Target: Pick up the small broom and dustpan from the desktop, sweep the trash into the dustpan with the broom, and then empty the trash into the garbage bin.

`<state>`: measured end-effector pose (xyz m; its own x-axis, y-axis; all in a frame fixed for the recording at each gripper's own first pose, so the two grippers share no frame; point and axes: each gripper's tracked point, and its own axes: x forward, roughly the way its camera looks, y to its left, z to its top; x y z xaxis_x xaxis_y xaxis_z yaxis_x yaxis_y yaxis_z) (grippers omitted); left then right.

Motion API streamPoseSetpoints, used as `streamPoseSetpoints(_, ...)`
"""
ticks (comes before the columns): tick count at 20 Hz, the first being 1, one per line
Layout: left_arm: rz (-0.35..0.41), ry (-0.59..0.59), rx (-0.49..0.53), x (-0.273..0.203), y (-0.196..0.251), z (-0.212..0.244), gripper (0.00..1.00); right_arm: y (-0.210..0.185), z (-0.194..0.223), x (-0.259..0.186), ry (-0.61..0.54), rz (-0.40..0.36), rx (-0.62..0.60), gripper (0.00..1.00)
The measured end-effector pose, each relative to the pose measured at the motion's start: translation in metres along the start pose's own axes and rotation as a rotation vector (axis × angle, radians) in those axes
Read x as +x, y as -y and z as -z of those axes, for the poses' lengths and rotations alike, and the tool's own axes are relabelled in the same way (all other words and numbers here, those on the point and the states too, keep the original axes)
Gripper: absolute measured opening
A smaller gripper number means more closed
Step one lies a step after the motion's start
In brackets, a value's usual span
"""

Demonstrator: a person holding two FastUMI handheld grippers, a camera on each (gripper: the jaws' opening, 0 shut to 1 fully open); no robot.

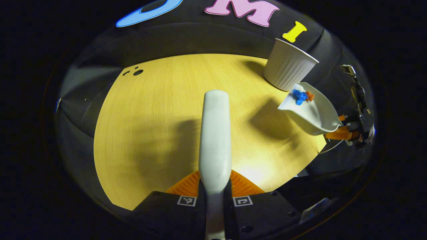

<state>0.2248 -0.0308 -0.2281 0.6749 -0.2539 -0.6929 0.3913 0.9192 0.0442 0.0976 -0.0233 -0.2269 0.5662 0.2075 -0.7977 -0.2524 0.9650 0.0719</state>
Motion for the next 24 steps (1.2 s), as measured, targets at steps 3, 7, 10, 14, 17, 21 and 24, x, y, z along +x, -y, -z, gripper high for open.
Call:
streamPoseSetpoints(3, 0.018, -0.034, 0.022, -0.003, 0.003, 0.028, 0.25, -0.002, -0.008, -0.011, 0.012, -0.015, 0.07, 0.33)
streamPoseSetpoints(7, 0.051, -0.054, 0.03, -0.002, 0.017, 0.049, 0.25, -0.006, -0.02, -0.016, 0.02, 0.017, 0.163, 0.33)
streamPoseSetpoints(10, 0.066, -0.05, 0.027, -0.003, 0.021, 0.051, 0.25, -0.005, -0.033, -0.016, 0.069, 0.049, 0.194, 0.31)
streamPoseSetpoints(14, 0.056, -0.046, 0.034, -0.01, 0.014, 0.048, 0.26, 0.007, -0.057, -0.02, 0.145, 0.065, 0.258, 0.3)
streamPoseSetpoints(17, 0.042, -0.047, 0.002, -0.014, 0.003, 0.044, 0.25, 0.031, -0.091, -0.022, 0.204, 0.083, 0.298, 0.29)
streamPoseSetpoints(21, 0.017, -0.032, -0.023, -0.021, -0.011, 0.027, 0.26, 0.085, -0.137, -0.023, 0.255, 0.172, 0.314, 0.33)
streamPoseSetpoints(24, -0.003, -0.015, -0.035, -0.026, -0.023, 0.013, 0.26, 0.121, -0.172, -0.009, 0.279, 0.247, 0.311, 0.33)
